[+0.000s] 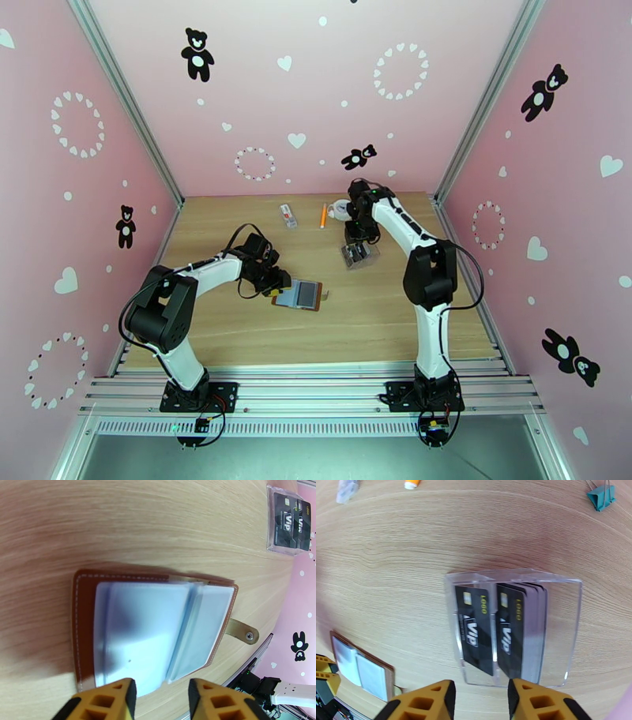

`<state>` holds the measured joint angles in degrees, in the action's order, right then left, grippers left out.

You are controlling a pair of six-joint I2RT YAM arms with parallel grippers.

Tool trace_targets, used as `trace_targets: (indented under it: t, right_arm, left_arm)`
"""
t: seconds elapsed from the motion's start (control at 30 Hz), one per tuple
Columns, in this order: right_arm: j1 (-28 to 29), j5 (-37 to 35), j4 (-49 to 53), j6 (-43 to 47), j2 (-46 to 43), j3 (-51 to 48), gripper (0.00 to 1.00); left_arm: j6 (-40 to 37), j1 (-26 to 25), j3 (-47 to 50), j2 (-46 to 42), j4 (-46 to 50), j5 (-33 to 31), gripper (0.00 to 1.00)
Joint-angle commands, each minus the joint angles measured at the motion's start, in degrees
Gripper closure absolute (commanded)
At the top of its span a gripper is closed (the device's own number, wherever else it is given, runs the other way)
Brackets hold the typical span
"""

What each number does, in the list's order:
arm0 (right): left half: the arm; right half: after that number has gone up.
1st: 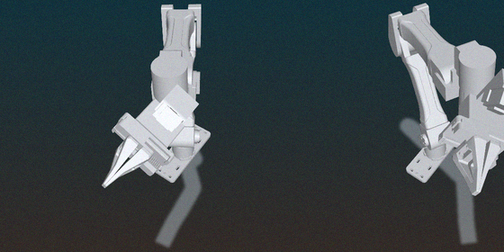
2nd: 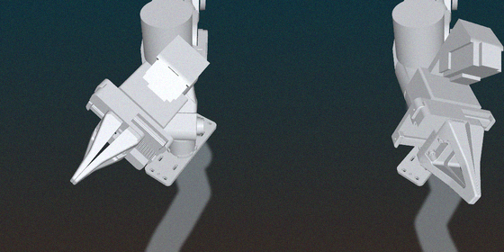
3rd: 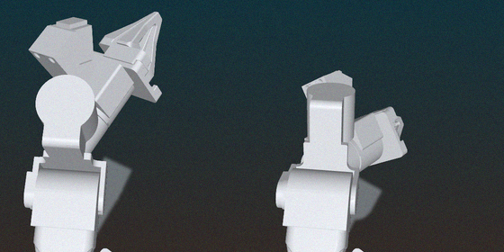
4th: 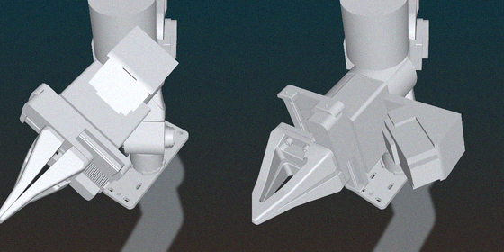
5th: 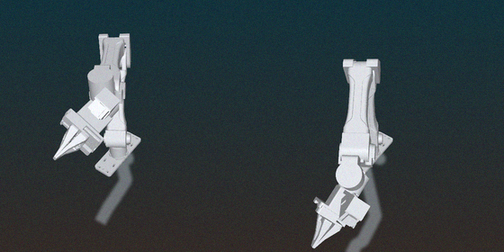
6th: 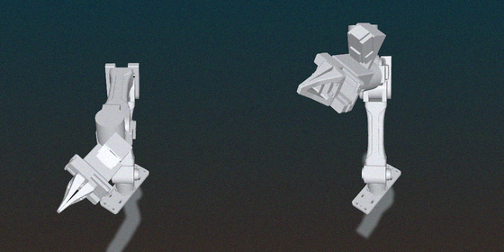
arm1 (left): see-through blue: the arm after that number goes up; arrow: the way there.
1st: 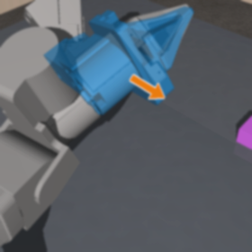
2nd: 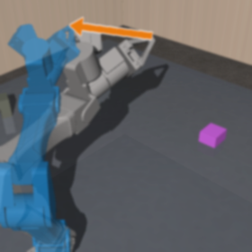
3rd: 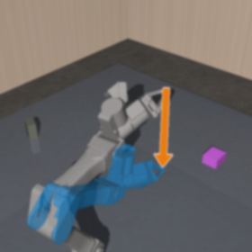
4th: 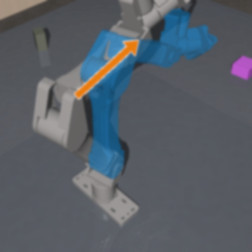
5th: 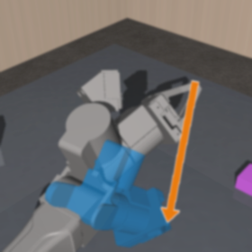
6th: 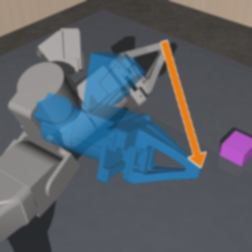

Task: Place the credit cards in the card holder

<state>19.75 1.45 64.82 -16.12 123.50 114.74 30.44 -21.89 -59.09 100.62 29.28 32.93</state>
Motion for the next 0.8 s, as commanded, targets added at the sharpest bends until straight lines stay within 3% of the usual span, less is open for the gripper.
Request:
trace_targets:
  t: [0.0, 0.77]
  right_arm:
    - [0.47, 0.46, 1.95, -1.09, 2.82, 1.71, 0.63]
    - [0.48, -3.78, 2.94, -2.16, 9.92, 3.36, 0.65]
  left_arm:
    - [0.06, 0.40, 0.80, -0.59, -0.76, 0.03, 0.59]
    - [-0.29, 0.35, 0.11, -0.59, 0.38, -0.23, 0.59]
